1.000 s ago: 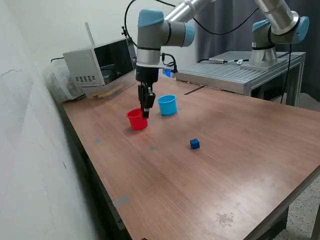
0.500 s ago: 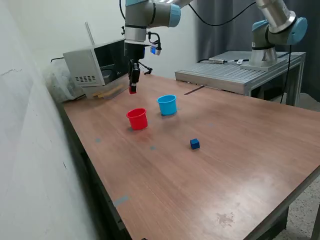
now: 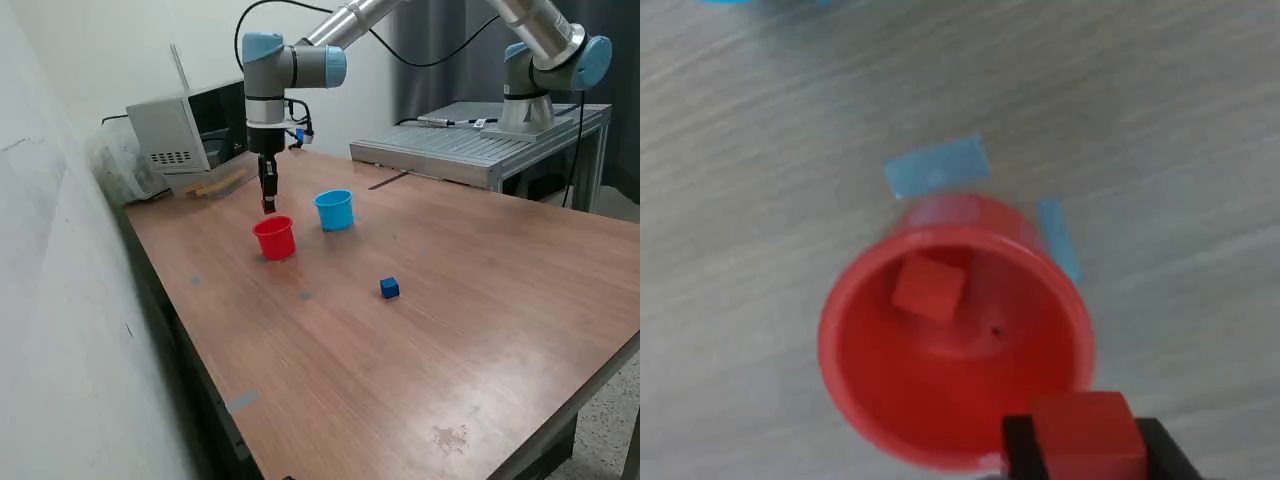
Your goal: Place red objects in the red bin, and blue objects in the blue bin.
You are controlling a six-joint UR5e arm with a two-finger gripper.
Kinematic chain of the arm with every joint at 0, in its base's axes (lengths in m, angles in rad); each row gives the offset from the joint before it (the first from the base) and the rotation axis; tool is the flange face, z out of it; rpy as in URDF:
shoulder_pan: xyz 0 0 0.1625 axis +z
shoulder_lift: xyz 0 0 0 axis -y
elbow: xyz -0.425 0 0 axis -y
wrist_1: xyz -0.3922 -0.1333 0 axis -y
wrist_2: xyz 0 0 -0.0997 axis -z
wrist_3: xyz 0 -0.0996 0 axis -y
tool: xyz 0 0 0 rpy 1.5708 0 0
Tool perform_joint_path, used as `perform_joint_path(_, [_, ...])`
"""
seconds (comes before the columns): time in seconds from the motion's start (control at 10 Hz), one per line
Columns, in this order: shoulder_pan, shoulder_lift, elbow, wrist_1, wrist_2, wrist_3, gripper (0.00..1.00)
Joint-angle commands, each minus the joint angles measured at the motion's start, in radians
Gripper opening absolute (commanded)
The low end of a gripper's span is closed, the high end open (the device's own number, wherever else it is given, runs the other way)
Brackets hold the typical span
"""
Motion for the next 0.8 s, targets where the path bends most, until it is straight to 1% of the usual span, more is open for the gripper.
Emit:
perform_joint_path(0.0, [-0.017,0.032,-0.001,-0.011,-0.002,0.000,0.00])
perform_joint_path(0.2, [-0.029,0.035,-0.003,-0.013,-0.002,-0.005,0.00])
perform_joint_path(0.4, [-0.031,0.035,-0.001,-0.021,-0.008,-0.005,0.00])
perform_joint_path(0.7, [-0.031,0.035,0.002,-0.021,-0.008,-0.005,0.00])
